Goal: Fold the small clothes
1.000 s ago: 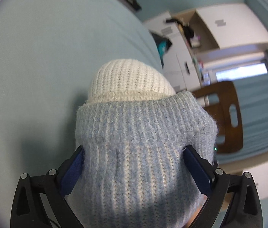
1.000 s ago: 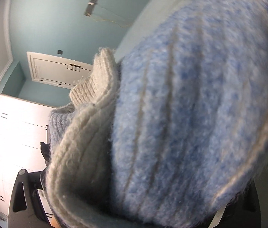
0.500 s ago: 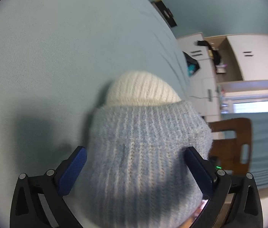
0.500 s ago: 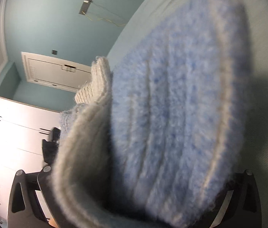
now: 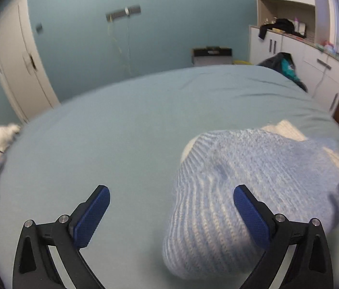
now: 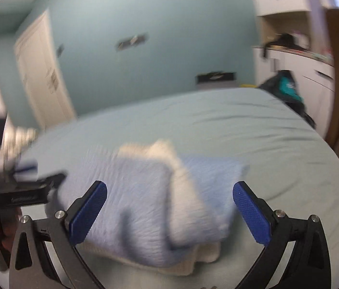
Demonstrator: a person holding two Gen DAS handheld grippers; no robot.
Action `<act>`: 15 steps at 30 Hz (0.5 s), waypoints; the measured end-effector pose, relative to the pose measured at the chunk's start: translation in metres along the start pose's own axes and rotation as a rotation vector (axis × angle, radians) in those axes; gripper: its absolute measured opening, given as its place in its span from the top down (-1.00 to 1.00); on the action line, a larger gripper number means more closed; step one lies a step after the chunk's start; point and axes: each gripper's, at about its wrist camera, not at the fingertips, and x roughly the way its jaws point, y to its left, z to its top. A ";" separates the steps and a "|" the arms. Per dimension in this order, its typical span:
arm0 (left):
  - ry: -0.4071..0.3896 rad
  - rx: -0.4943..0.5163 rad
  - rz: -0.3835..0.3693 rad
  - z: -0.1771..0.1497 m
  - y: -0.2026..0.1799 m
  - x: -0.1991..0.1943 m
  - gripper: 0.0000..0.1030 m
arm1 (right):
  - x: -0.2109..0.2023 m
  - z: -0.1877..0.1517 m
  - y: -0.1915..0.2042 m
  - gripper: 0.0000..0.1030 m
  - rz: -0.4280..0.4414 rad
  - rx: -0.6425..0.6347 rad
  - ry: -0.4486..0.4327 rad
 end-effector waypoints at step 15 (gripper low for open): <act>-0.112 0.148 0.108 0.000 -0.009 -0.043 -1.00 | -0.019 -0.025 -0.083 -0.99 0.108 0.134 0.041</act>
